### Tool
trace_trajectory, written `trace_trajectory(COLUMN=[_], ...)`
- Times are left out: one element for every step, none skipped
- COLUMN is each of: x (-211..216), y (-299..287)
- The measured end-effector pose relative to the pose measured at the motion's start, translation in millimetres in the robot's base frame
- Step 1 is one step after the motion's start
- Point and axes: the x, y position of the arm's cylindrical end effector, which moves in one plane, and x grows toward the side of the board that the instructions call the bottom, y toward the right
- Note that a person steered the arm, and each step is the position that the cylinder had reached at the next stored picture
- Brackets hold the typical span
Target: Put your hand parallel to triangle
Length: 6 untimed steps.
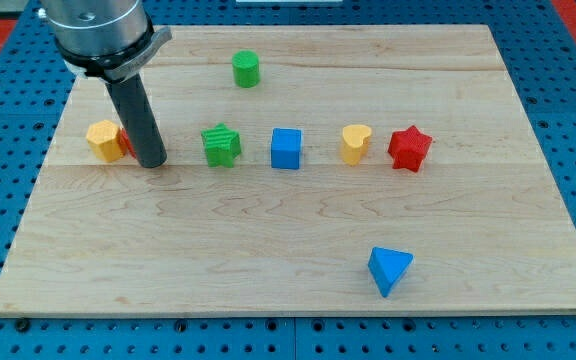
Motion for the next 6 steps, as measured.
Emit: trace_trajectory(x=[1, 45, 88, 105, 127, 165], y=[6, 66, 180, 309, 362, 284])
